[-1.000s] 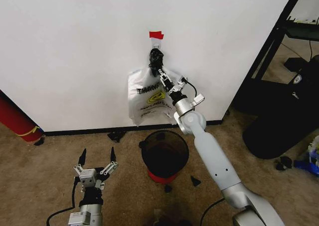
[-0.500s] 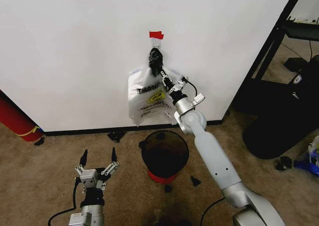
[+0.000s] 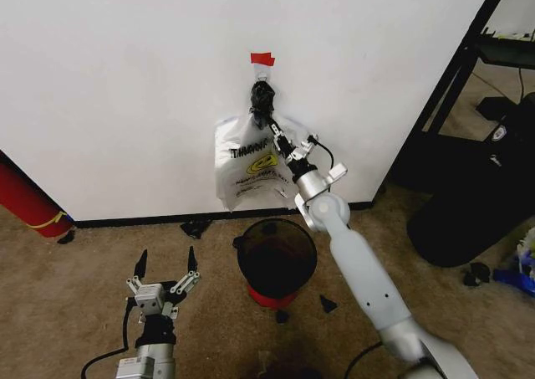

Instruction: Pick up the garbage bag from the wall and place it over the trash bin.

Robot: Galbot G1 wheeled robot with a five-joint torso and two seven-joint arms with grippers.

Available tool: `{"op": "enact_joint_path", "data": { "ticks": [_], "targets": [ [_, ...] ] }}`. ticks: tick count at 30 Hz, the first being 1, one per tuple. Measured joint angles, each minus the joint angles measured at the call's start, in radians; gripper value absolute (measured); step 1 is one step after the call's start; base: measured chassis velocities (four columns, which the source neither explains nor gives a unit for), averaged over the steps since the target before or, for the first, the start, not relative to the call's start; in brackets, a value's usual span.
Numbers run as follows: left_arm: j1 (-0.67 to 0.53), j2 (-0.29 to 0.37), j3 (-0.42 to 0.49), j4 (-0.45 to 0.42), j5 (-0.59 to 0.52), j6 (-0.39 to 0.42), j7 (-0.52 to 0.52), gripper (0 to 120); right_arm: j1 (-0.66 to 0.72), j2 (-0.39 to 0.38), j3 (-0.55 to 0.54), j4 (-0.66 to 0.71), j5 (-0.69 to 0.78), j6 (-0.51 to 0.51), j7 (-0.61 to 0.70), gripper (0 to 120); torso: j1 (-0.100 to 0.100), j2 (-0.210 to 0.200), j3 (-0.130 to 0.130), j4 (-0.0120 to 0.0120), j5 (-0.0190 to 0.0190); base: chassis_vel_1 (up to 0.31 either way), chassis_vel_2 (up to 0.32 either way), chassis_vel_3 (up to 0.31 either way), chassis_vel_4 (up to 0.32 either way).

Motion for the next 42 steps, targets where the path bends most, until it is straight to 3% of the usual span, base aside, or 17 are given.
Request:
{"op": "enact_joint_path", "data": {
  "ticks": [21, 29, 37, 42],
  "targets": [
    [-0.013, 0.008, 0.013, 0.008, -0.001, 0.002, -0.001, 100, -0.173, -0.019, 0.017, 0.090, -0.059, 0.005, -0.046, 0, 0.000, 0.000, 0.000, 0.0002, 0.0001, 0.000, 0.000, 0.000, 0.000],
    [-0.017, 0.009, 0.017, 0.013, -0.001, 0.003, -0.002, 100, -0.149, -0.016, 0.021, 0.077, -0.071, 0.005, -0.026, 0, 0.000, 0.000, 0.000, 0.0003, 0.0000, 0.000, 0.000, 0.000, 0.000],
    [-0.021, 0.009, 0.019, 0.021, -0.004, 0.004, -0.005, 100, -0.108, -0.014, 0.025, 0.074, -0.178, 0.011, 0.020, 28, 0.000, 0.000, 0.000, 0.0003, 0.0000, 0.000, 0.000, 0.000, 0.000],
    [-0.027, 0.009, 0.023, 0.027, -0.004, 0.006, -0.005, 100, -0.081, 0.009, 0.011, 0.090, -0.154, 0.010, 0.101, 45, 0.000, 0.000, 0.000, 0.0002, 0.0000, 0.000, 0.000, 0.000, 0.000]
  ]
}}
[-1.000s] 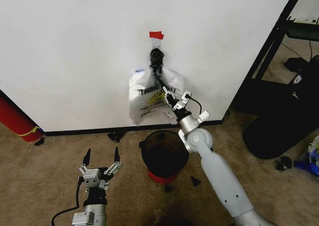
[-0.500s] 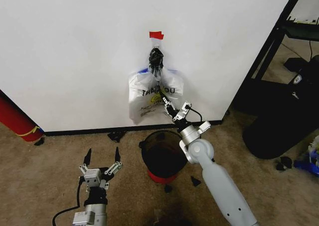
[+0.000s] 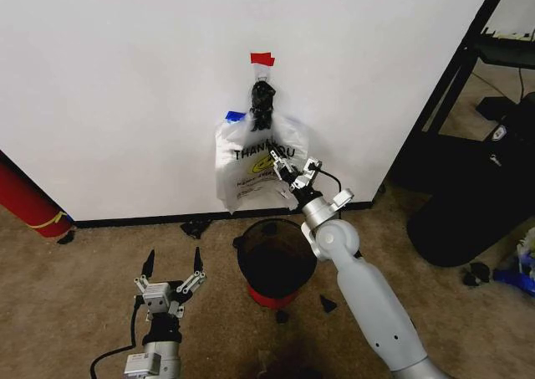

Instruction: Pick up the garbage bag from the wall and place it over the trash bin.

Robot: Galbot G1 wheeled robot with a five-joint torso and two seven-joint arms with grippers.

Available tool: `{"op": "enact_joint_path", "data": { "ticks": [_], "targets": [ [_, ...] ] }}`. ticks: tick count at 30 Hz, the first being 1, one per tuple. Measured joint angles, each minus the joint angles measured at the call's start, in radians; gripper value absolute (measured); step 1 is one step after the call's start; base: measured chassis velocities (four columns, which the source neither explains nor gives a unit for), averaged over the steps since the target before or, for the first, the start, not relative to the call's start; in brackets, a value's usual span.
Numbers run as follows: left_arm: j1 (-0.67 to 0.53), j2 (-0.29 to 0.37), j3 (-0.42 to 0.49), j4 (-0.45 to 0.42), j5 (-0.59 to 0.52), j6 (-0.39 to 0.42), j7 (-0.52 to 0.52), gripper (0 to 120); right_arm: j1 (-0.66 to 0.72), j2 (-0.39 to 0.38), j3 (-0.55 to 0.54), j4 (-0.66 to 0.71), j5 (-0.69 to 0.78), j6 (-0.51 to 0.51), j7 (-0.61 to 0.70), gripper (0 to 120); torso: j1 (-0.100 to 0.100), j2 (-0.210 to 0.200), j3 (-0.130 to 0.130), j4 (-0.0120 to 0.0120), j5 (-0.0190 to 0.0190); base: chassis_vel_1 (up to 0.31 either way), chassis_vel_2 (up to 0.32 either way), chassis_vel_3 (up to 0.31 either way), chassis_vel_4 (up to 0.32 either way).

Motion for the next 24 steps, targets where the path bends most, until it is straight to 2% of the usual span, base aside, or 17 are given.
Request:
{"op": "enact_joint_path", "data": {
  "ticks": [3, 5, 12, 15, 17, 21, 24],
  "targets": [
    [0.001, 0.000, 0.001, 0.001, 0.000, 0.000, 0.000, 100, 0.038, 0.021, -0.003, -0.010, 0.030, -0.004, 0.027, 58, 0.000, 0.000, 0.000, 0.0001, 0.0000, 0.000, 0.000, 0.000, 0.000],
    [0.002, 0.000, 0.001, 0.002, 0.000, 0.000, 0.000, 100, 0.051, 0.027, -0.004, -0.019, 0.033, -0.003, 0.033, 61, 0.000, 0.000, 0.000, 0.0001, 0.0000, 0.000, 0.000, 0.000, 0.000],
    [0.001, -0.002, 0.001, 0.003, 0.001, 0.000, 0.001, 100, 0.140, 0.071, -0.016, -0.109, 0.055, -0.003, 0.085, 91, 0.000, 0.000, 0.000, 0.0001, 0.0000, 0.000, 0.000, 0.000, 0.000],
    [0.001, -0.003, 0.001, 0.003, 0.001, -0.001, 0.001, 100, 0.147, 0.081, -0.016, -0.120, 0.060, -0.005, 0.095, 98, 0.000, 0.000, 0.000, 0.0001, 0.0000, 0.000, 0.000, 0.000, 0.000],
    [0.001, -0.003, -0.001, 0.003, 0.000, -0.001, 0.001, 100, 0.151, 0.088, -0.016, -0.129, 0.067, -0.008, 0.101, 99, 0.000, 0.000, 0.000, 0.0001, 0.0000, 0.000, 0.000, 0.000, 0.000],
    [-0.001, 0.001, -0.006, 0.003, -0.005, -0.002, 0.001, 100, 0.156, 0.099, -0.015, -0.143, 0.073, -0.010, 0.102, 92, 0.000, 0.000, 0.000, 0.0000, 0.0001, 0.000, 0.000, 0.000, 0.000],
    [-0.003, 0.002, -0.007, 0.003, -0.007, -0.002, 0.001, 100, 0.162, 0.107, -0.012, -0.155, 0.075, -0.010, 0.103, 81, 0.000, 0.000, 0.000, 0.0001, 0.0001, 0.000, 0.000, 0.000, 0.000]
  ]
}}
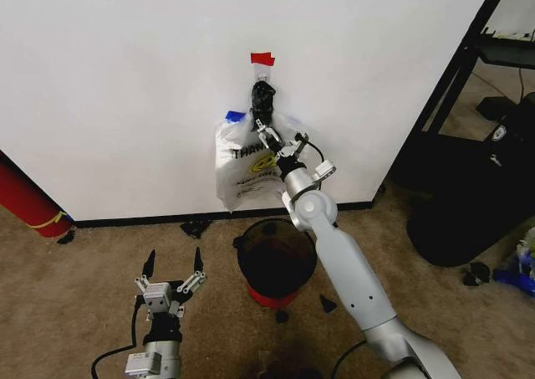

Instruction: Pick up the garbage bag from the wall and place it over the trash bin.

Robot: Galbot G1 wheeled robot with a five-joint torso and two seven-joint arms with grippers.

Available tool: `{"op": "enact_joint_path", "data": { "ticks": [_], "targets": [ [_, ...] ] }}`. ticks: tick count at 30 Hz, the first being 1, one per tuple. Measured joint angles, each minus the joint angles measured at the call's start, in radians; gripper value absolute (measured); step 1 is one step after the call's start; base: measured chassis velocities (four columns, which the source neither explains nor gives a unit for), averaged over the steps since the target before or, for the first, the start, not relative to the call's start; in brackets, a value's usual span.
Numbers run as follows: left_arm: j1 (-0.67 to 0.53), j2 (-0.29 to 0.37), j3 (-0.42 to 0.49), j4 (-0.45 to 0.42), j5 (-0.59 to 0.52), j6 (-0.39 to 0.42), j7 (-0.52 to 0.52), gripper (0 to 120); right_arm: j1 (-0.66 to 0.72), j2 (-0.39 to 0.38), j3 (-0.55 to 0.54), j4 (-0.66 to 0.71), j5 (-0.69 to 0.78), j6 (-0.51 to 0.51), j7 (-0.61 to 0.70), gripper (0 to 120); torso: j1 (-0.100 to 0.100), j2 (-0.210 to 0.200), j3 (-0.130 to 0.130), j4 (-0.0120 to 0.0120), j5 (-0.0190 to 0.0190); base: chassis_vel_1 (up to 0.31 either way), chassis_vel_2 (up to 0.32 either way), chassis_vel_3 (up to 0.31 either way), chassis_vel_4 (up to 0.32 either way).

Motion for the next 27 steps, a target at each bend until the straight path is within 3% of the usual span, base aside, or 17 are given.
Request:
{"op": "enact_joint_path", "data": {
  "ticks": [5, 16, 27],
  "targets": [
    [0.000, -0.001, 0.003, 0.001, -0.001, -0.001, 0.000, 100, 0.005, -0.003, -0.002, -0.007, 0.003, -0.003, 0.000, 58, 0.000, 0.000, 0.000, -0.0001, 0.0000, 0.000, 0.000, 0.000, 0.000],
    [-0.004, -0.003, 0.005, -0.002, -0.004, -0.001, 0.000, 100, 0.002, -0.004, -0.008, -0.006, 0.003, -0.006, 0.000, 22, 0.000, 0.000, 0.000, 0.0000, 0.0000, 0.000, 0.000, 0.000, 0.000],
    [-0.002, -0.005, 0.009, -0.001, -0.004, -0.002, 0.000, 100, 0.002, -0.009, -0.006, -0.008, -0.001, -0.005, -0.011, 15, 0.000, 0.000, 0.000, 0.0000, 0.0000, 0.000, 0.000, 0.000, 0.000]
  ]
}}
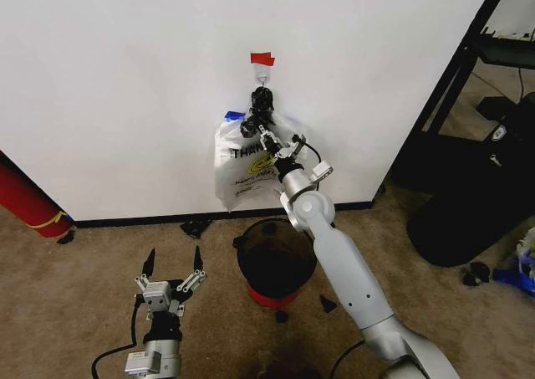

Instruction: Pick up the garbage bag from the wall and place it over the trash bin.

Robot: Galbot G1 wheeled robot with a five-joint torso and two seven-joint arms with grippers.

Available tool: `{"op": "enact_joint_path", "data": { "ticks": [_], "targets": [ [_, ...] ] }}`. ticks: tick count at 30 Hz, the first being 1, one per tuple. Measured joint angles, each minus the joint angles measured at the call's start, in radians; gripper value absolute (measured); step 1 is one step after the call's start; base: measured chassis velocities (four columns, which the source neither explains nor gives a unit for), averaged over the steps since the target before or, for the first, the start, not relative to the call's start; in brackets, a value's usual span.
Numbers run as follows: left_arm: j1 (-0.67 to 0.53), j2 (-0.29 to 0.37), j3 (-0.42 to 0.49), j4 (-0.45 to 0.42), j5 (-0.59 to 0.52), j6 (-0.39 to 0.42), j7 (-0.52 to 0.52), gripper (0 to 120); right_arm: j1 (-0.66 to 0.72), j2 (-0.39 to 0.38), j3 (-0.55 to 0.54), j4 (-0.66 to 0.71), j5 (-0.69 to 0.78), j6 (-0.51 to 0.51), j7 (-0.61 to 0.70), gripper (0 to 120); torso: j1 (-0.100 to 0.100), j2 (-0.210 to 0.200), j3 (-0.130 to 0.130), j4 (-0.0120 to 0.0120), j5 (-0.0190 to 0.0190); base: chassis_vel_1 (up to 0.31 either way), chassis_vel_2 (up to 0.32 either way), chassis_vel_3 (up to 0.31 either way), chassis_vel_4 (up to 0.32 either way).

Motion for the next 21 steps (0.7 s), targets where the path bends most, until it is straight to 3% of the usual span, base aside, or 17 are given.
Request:
{"op": "enact_joint_path", "data": {
  "ticks": [2, 5, 21],
  "targets": [
    [0.000, 0.000, 0.000, 0.000, 0.000, 0.000, 0.000, 100, -0.001, -0.003, 0.000, 0.002, 0.002, 0.000, -0.004, 5, 0.000, 0.000, 0.000, 0.0000, 0.0000, 0.000, 0.000, 0.000, 0.000],
    [0.001, 0.001, 0.000, 0.000, 0.000, -0.001, 0.000, 100, -0.005, -0.005, 0.001, 0.010, 0.003, 0.001, -0.008, 0, 0.000, 0.000, 0.000, 0.0000, 0.0000, 0.000, 0.000, 0.000, 0.000],
    [-0.007, 0.004, 0.004, 0.010, -0.003, -0.003, 0.000, 100, -0.061, -0.014, 0.008, 0.060, -0.036, 0.011, -0.012, 0, 0.000, 0.000, 0.000, 0.0000, 0.0000, 0.000, 0.000, 0.000, 0.000]
  ]
}}
